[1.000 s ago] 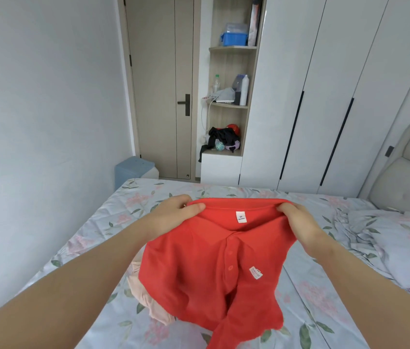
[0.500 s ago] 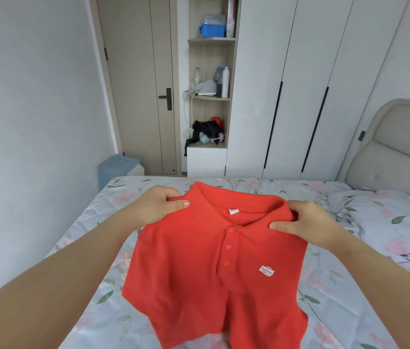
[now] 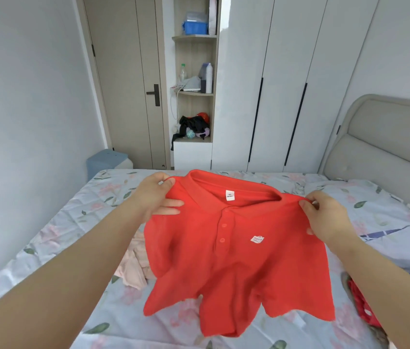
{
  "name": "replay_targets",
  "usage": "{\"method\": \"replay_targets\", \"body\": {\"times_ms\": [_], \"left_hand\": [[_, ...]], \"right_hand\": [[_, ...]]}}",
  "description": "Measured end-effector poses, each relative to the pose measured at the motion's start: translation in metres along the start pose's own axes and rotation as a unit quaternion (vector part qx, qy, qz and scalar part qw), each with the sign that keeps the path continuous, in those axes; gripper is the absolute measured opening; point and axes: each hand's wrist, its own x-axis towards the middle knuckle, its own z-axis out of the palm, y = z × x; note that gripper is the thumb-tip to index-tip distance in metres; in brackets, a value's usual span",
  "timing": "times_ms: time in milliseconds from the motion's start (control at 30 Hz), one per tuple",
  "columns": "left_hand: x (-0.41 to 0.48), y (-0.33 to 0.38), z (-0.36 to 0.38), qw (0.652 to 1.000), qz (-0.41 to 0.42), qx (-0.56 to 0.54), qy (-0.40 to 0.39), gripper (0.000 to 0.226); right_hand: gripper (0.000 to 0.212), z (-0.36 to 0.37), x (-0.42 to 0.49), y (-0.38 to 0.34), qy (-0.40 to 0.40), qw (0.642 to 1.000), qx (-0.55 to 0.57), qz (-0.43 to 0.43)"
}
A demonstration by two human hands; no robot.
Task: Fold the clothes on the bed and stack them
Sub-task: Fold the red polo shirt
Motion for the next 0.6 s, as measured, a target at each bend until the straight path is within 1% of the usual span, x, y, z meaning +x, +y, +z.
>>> {"method": "replay_targets", "body": {"times_ms": [33,67,100,167,200,267,333,400,500,567,600], "left_hand": [[-0.011,0.000,0.013,0.999,-0.003,-0.033,-0.005,0.018],[-0.021,0.000,0.024,0.999,0.002,-0.050,-0.002,0.019],[-0.032,0.001,0.035,0.998,0.010,-0.059,0.004,0.020],[-0.049,-0.002,0.052,0.997,0.031,-0.062,0.023,0.021],[-0.057,-0.003,0.060,0.997,0.041,-0.054,0.033,0.022],[-0.075,-0.005,0.074,0.996,0.064,-0.038,0.058,0.022],[-0.091,-0.002,0.087,0.992,0.098,-0.025,0.076,0.023],[-0.103,0.005,0.096,0.985,0.142,-0.006,0.101,0.024],[-0.112,0.021,0.105,0.964,0.210,0.033,0.160,0.024],[-0.114,0.031,0.112,0.944,0.253,0.073,0.200,0.021],[-0.114,0.035,0.115,0.935,0.265,0.095,0.215,0.018]], "right_hand": [[0.007,-0.009,-0.006,0.005,-0.004,0.994,0.092,0.051],[0.006,-0.018,-0.013,0.010,-0.012,0.980,0.175,0.096],[0.010,-0.026,-0.021,0.015,-0.020,0.964,0.237,0.120],[0.020,-0.043,-0.033,0.025,-0.025,0.943,0.308,0.121],[0.023,-0.051,-0.039,0.029,-0.018,0.941,0.322,0.105],[0.024,-0.067,-0.045,0.038,0.016,0.950,0.308,0.053],[0.024,-0.082,-0.050,0.045,0.068,0.959,0.274,0.002],[0.017,-0.096,-0.054,0.049,0.125,0.961,0.241,-0.049],[0.006,-0.115,-0.054,0.045,0.203,0.949,0.216,-0.111],[0.007,-0.126,-0.052,0.042,0.247,0.938,0.202,-0.139],[0.009,-0.130,-0.049,0.043,0.253,0.937,0.195,-0.143]]}}
